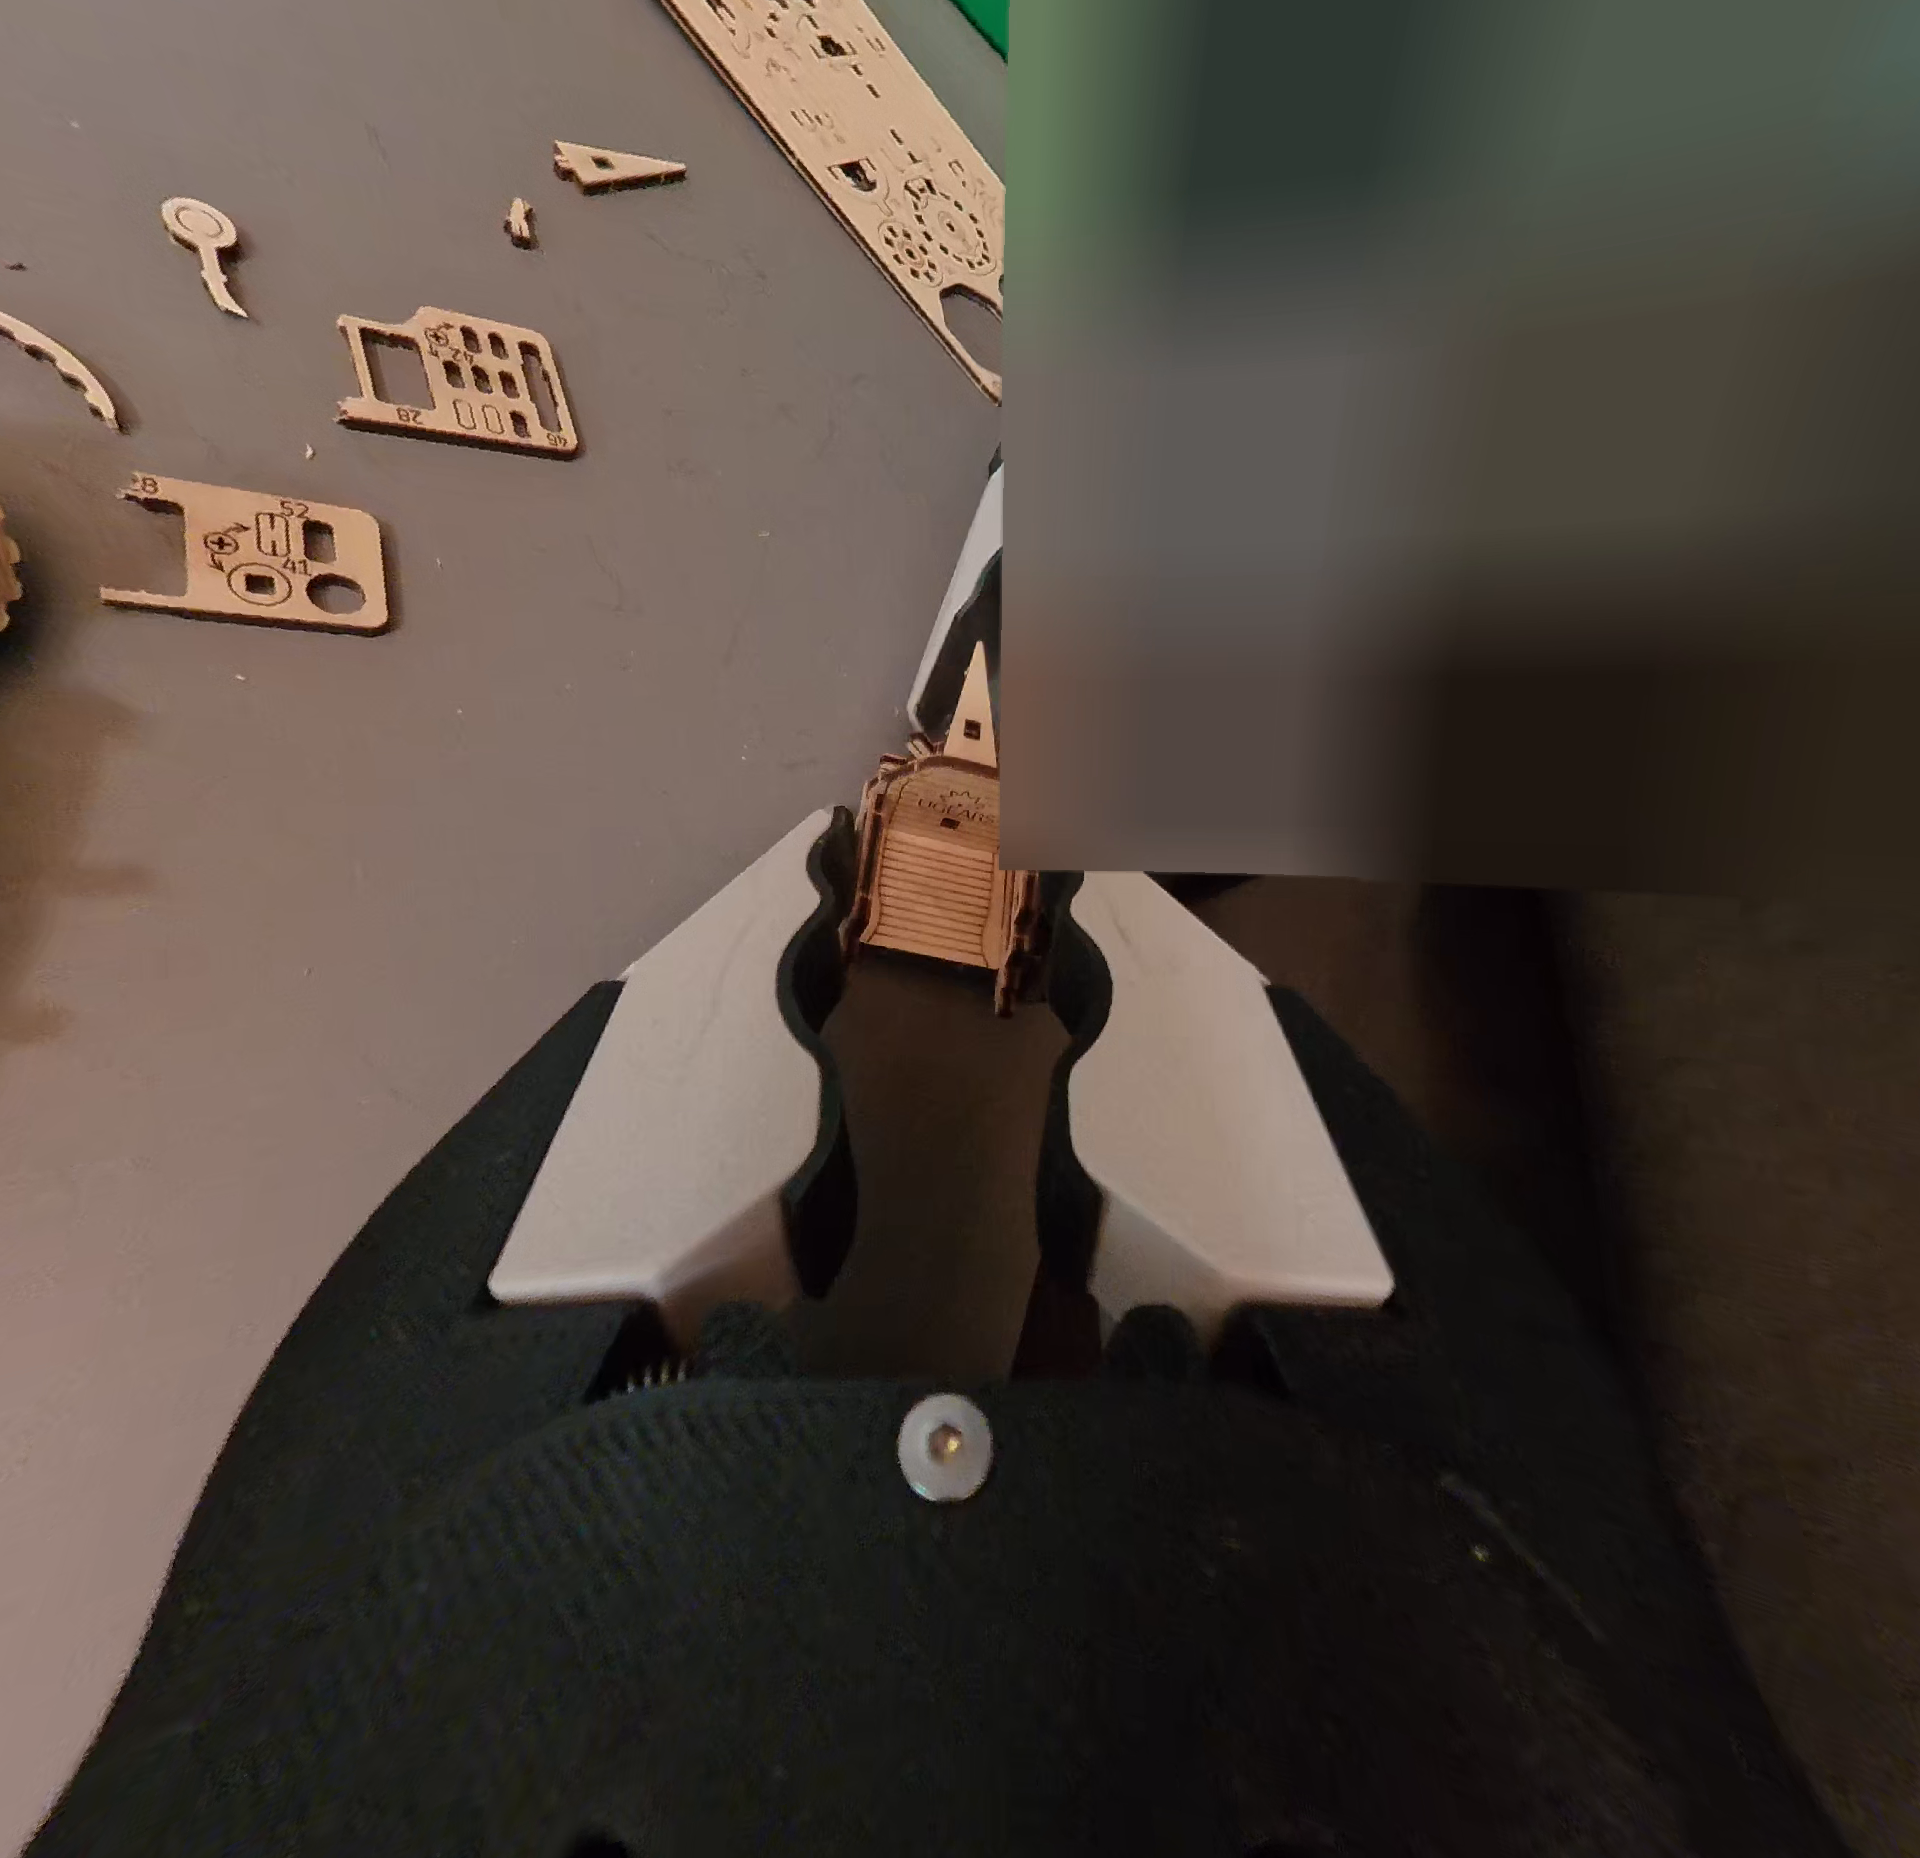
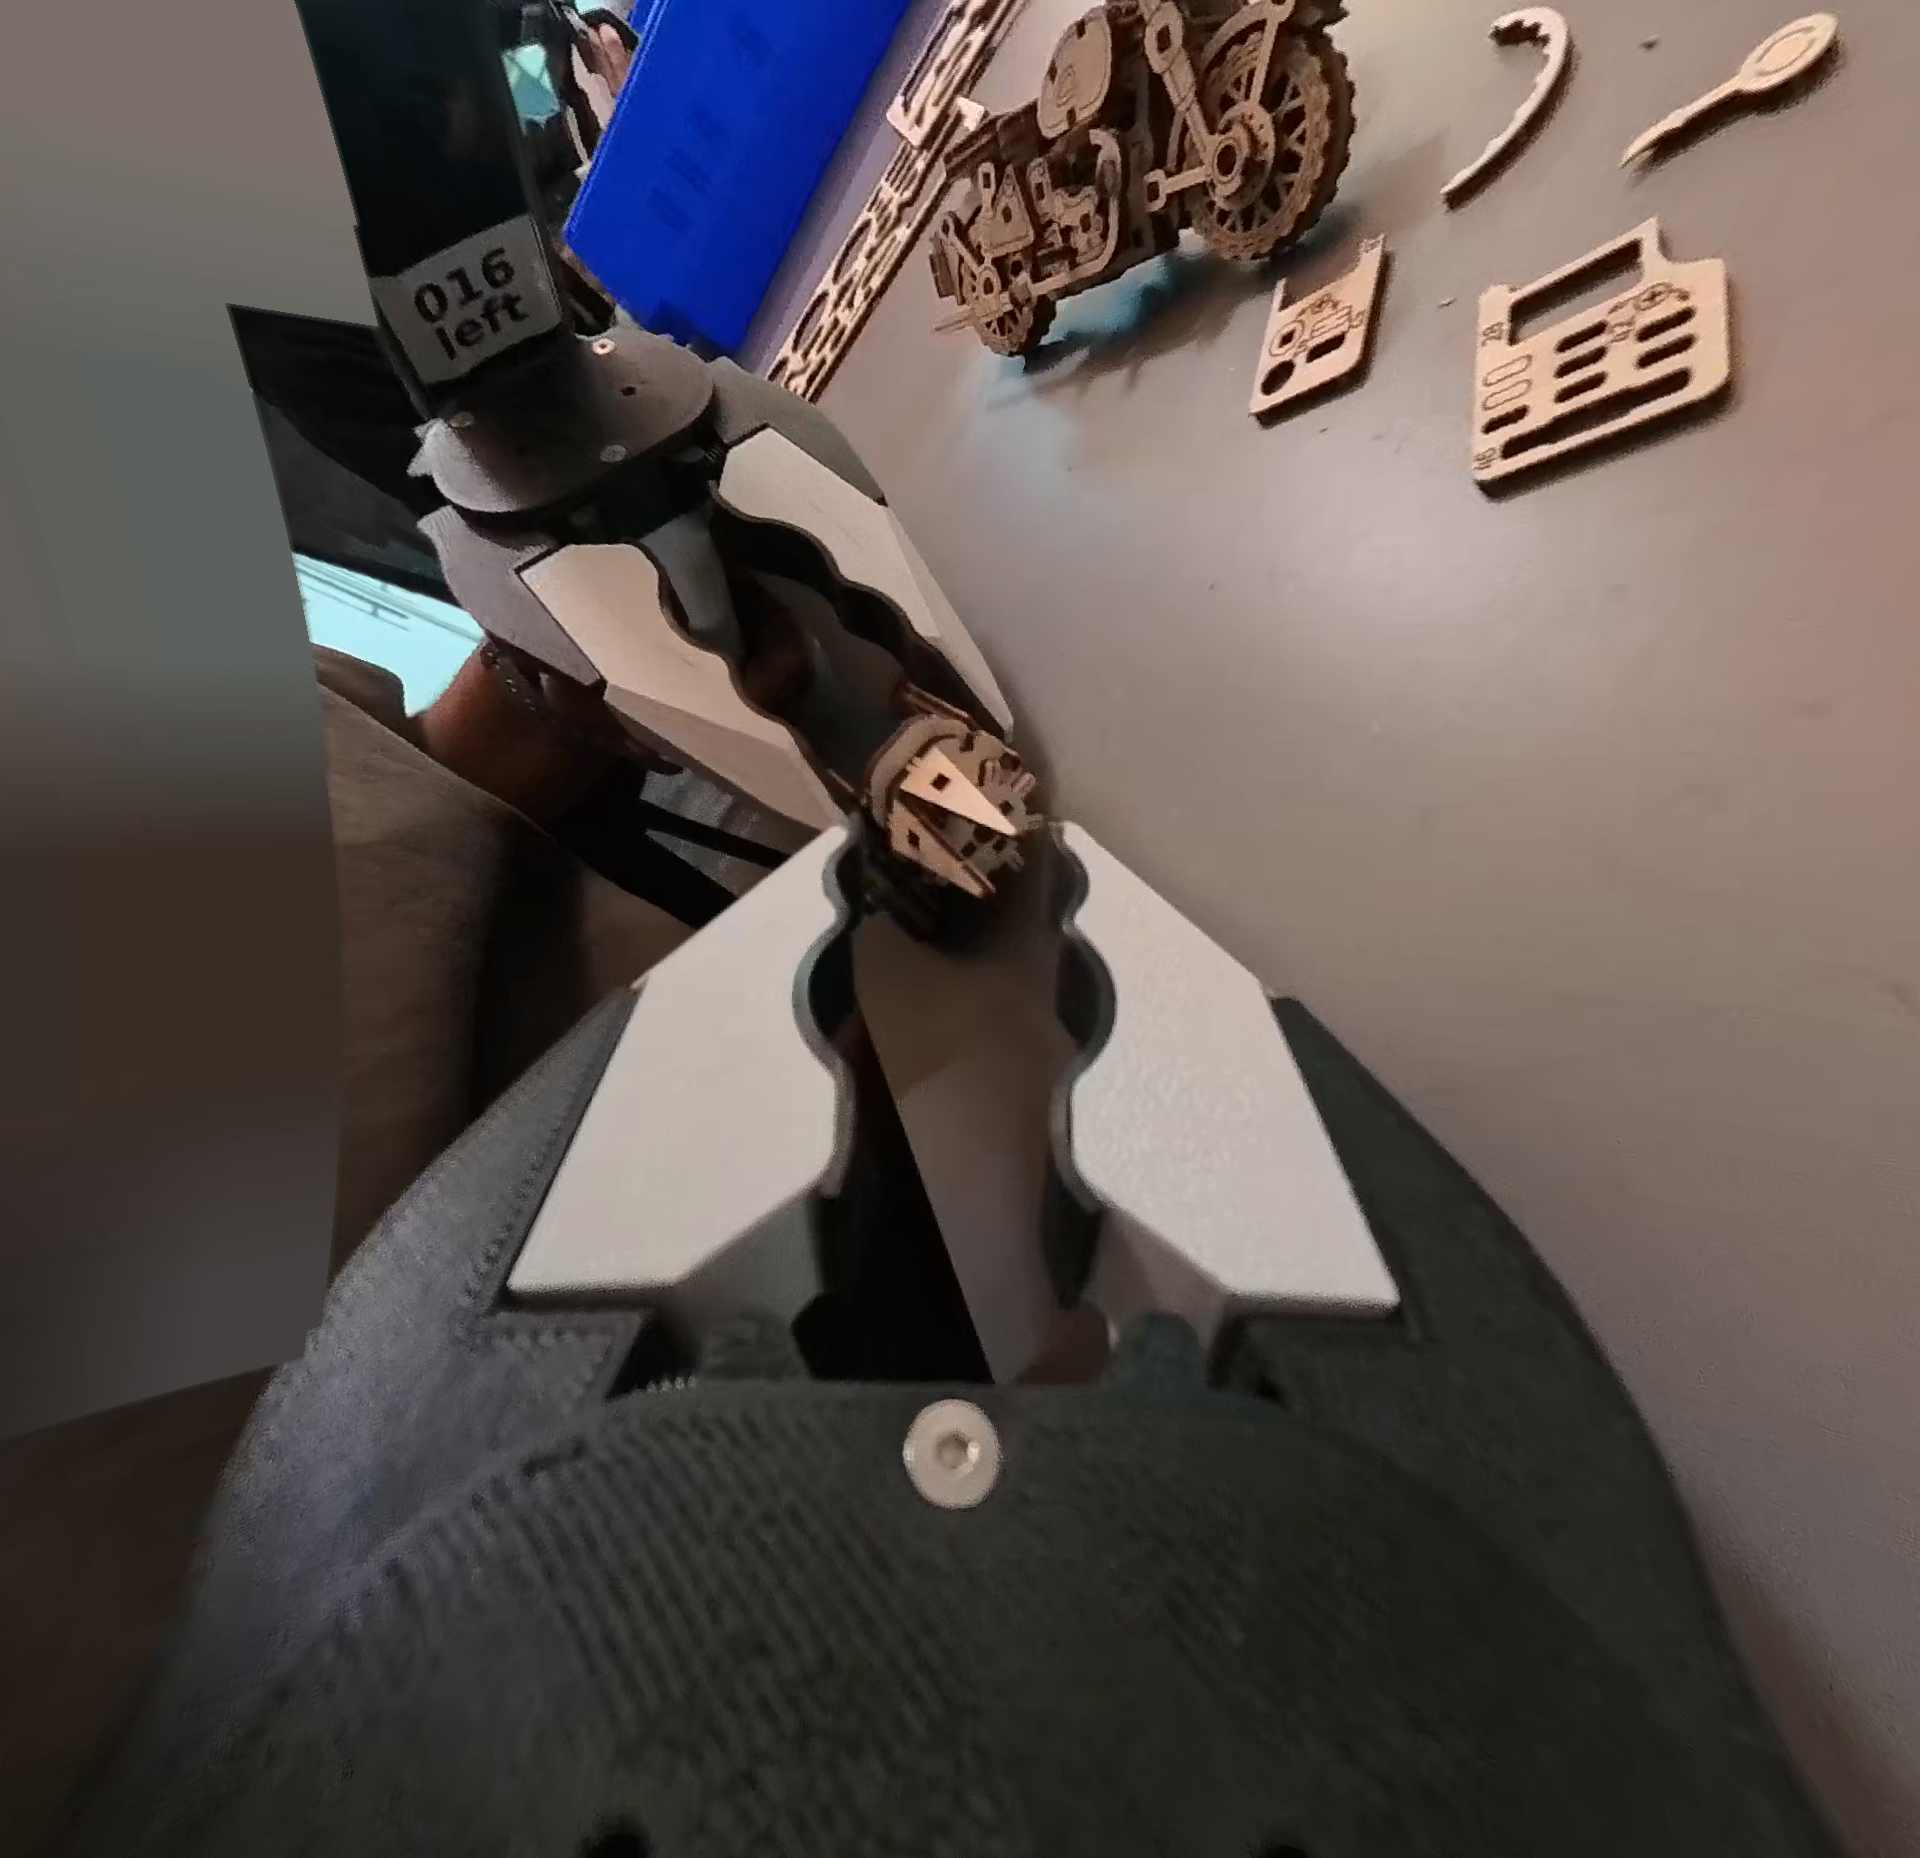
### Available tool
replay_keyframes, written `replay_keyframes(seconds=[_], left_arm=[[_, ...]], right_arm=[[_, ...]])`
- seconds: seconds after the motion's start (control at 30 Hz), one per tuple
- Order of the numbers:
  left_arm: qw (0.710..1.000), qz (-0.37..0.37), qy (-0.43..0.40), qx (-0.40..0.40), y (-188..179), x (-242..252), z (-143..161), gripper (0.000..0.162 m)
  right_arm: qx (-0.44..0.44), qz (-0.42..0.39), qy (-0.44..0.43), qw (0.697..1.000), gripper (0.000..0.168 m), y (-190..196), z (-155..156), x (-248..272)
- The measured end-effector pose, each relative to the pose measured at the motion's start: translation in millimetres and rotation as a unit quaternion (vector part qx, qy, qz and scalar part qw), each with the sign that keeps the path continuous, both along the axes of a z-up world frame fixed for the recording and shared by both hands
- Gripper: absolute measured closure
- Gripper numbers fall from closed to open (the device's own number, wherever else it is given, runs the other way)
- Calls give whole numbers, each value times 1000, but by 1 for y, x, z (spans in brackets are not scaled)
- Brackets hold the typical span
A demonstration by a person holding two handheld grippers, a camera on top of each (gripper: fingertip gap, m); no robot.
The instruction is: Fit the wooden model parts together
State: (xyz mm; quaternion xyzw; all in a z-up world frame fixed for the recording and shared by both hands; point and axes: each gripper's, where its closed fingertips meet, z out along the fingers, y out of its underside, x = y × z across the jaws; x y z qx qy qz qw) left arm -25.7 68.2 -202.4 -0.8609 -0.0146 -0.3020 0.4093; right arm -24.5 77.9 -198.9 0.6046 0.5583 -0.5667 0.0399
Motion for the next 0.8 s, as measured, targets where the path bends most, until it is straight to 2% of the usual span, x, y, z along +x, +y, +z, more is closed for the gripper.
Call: replay_keyframes(seconds=[0.33, 0.8], left_arm=[[1000, 0, -3, 0, 0, 0, 0, 128], [1000, 0, -13, -2, 1, 0, 0, 128]], right_arm=[[5, 6, -13, 1000, 144, -3, -4, 0], [0, 10, -8, 1000, 145, -3, -3, -1]])
